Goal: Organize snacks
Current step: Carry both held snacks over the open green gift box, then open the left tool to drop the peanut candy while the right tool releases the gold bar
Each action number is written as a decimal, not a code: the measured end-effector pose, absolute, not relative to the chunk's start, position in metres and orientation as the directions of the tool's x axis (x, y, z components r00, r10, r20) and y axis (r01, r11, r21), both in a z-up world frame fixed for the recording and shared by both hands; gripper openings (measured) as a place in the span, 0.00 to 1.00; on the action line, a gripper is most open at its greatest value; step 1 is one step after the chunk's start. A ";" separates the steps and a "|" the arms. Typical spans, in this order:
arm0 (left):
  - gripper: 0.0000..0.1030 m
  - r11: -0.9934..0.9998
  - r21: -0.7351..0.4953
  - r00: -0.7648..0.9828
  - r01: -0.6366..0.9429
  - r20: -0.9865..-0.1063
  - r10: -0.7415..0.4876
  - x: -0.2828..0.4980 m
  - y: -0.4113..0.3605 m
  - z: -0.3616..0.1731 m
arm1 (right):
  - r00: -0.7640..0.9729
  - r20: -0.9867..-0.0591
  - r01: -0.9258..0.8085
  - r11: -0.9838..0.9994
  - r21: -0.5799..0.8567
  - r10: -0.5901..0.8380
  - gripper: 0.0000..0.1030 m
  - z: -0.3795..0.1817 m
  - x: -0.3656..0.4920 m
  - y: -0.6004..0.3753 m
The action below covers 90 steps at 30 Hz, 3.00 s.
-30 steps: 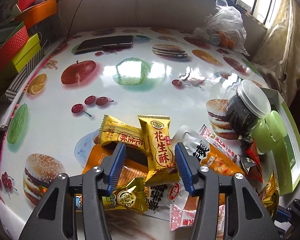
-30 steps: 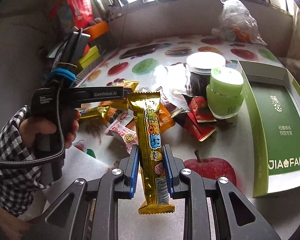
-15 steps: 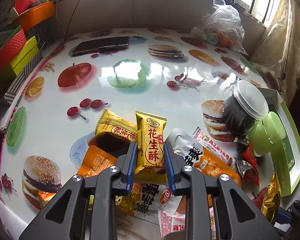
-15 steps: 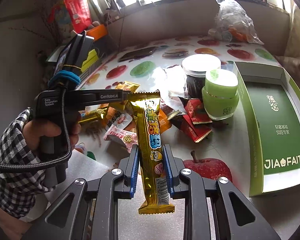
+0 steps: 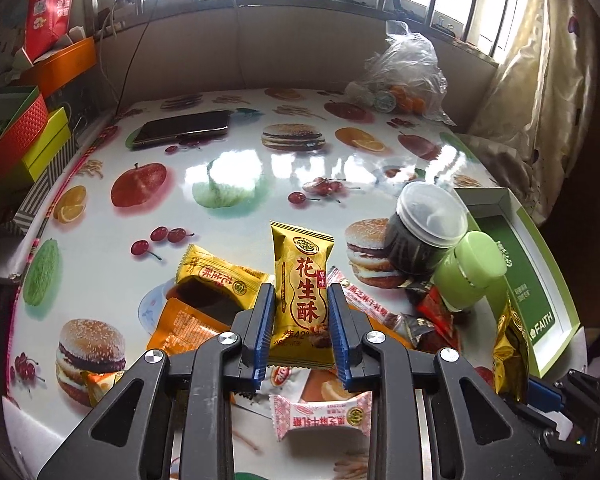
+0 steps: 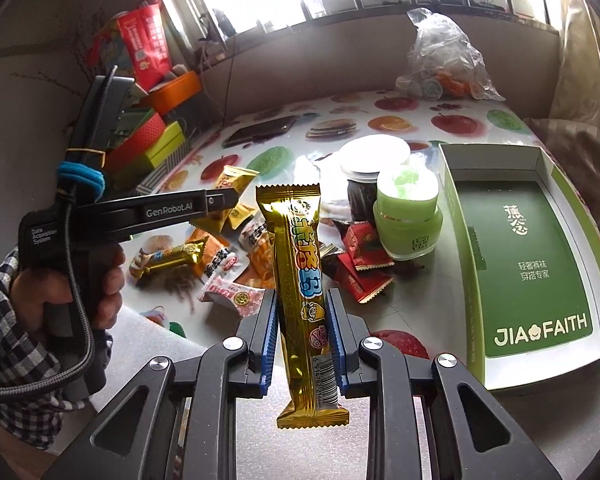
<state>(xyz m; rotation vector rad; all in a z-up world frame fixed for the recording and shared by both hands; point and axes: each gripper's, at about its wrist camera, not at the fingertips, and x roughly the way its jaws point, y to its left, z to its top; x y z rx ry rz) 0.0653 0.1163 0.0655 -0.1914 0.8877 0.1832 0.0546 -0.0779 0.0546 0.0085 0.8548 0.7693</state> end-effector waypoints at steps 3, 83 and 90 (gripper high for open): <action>0.27 0.973 -0.089 0.631 -0.213 -0.773 0.068 0.065 0.106 0.074 | 0.430 -0.666 -0.601 0.744 0.293 0.609 0.22 0.062 0.056 -0.084; 0.29 0.940 -0.334 0.438 0.071 -0.836 -0.330 0.161 -0.080 0.026 | 0.582 -0.773 -0.256 0.959 0.119 0.251 0.31 0.015 0.162 -0.211; 0.35 0.945 -0.315 0.454 0.089 -0.831 -0.320 0.154 -0.079 0.035 | 0.586 -0.775 -0.246 0.963 0.107 0.236 0.42 0.018 0.156 -0.212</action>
